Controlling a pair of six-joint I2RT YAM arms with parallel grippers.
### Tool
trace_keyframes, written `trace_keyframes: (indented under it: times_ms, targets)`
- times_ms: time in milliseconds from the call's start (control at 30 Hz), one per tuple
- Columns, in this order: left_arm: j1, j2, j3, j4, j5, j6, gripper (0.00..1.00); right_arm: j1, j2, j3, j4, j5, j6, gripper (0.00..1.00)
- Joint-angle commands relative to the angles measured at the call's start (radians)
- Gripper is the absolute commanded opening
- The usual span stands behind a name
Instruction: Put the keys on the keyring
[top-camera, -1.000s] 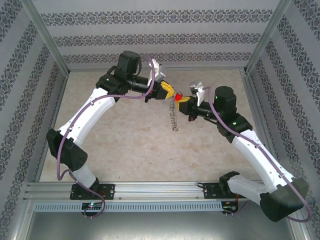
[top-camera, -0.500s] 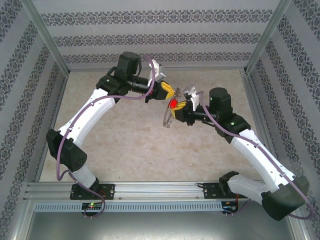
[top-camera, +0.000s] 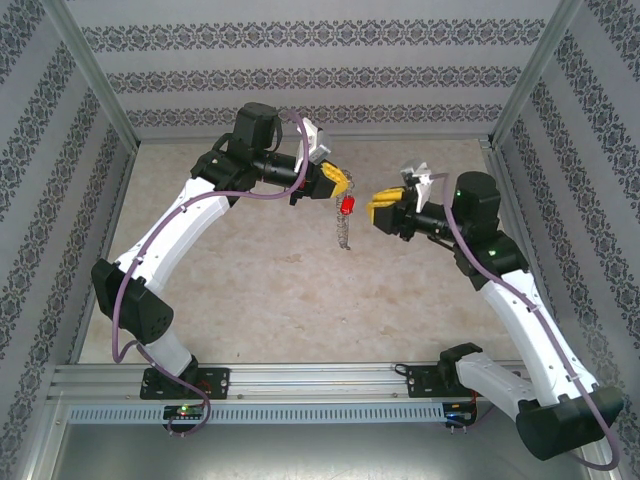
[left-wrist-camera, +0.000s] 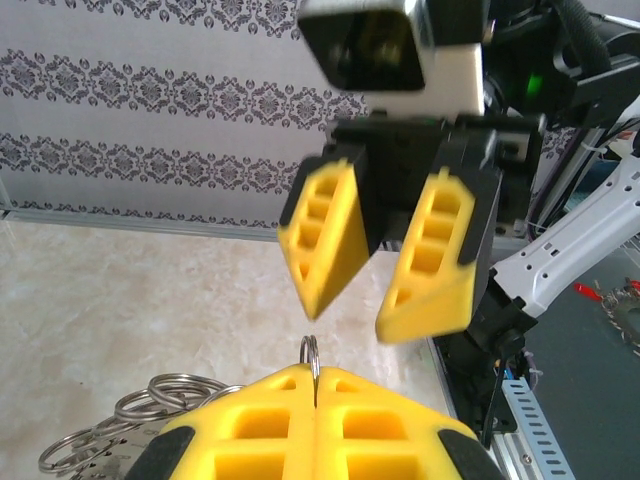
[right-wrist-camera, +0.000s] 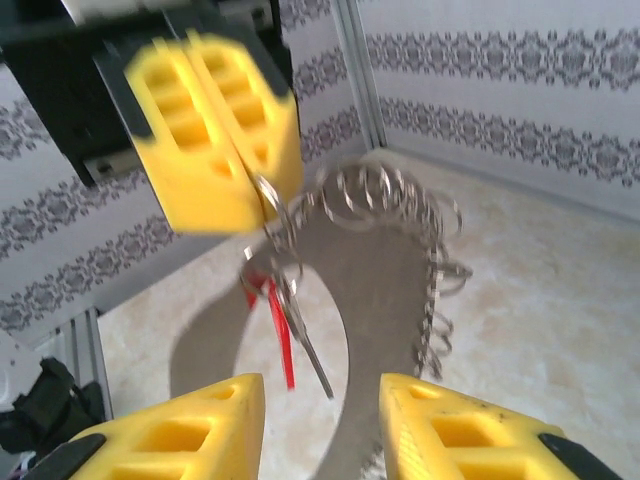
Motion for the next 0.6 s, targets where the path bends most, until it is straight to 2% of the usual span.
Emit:
trace_keyframes:
  times_ms: [0,333,567]
  targets:
    - [-0.01,-0.038,-0.005,0.052,0.034,-0.012,0.0,-0.014,0.029,0.054,0.121,-0.088,0.083,0.36]
    - [-0.01,-0.041,-0.007,0.059,0.051,-0.024,0.0,-0.013,0.135,0.111,0.268,-0.18,0.176,0.36]
    - [-0.01,-0.042,-0.009,0.066,0.059,-0.031,0.0,-0.003,0.171,0.106,0.308,-0.218,0.198,0.35]
